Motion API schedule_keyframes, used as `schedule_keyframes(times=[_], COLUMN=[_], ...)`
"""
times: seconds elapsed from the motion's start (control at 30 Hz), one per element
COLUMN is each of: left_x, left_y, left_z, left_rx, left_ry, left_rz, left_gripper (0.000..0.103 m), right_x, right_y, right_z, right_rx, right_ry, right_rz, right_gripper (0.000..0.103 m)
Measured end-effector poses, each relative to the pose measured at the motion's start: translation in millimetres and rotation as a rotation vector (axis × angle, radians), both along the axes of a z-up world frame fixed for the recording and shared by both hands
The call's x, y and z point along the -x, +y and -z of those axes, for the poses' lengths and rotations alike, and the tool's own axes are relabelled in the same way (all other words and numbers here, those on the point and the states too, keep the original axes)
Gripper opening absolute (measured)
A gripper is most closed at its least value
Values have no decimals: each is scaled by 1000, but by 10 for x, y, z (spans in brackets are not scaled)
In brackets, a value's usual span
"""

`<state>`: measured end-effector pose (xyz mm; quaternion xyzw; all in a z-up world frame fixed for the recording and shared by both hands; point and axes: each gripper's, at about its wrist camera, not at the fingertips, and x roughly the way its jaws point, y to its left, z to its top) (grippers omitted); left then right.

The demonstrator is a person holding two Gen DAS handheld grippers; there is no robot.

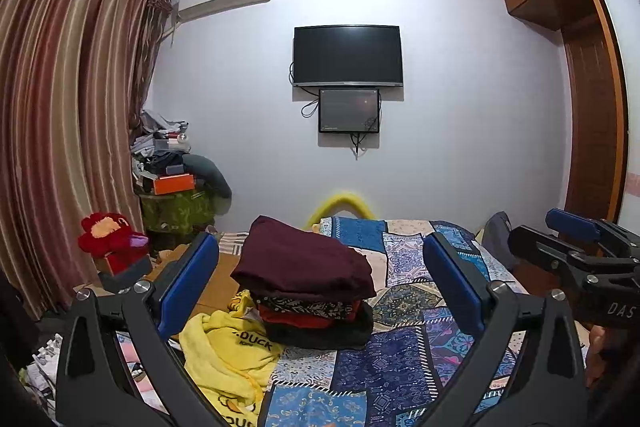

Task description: Fold large clothes

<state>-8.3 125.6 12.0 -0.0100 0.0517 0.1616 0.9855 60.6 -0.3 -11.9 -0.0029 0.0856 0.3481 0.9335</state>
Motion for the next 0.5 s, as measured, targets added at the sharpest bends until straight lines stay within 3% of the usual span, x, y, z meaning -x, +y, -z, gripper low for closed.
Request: schedule_keyframes(times=[0.5], left_x=[-53], left_y=[-17], left_z=[19], left_rx=[16], left_ry=[6], left_rz=[10], left_gripper=[103], right_x=[-19], right_y=[0], right_z=[28], right_rx=[-2], right_ry=[4], right_rz=[5], right_gripper=[88])
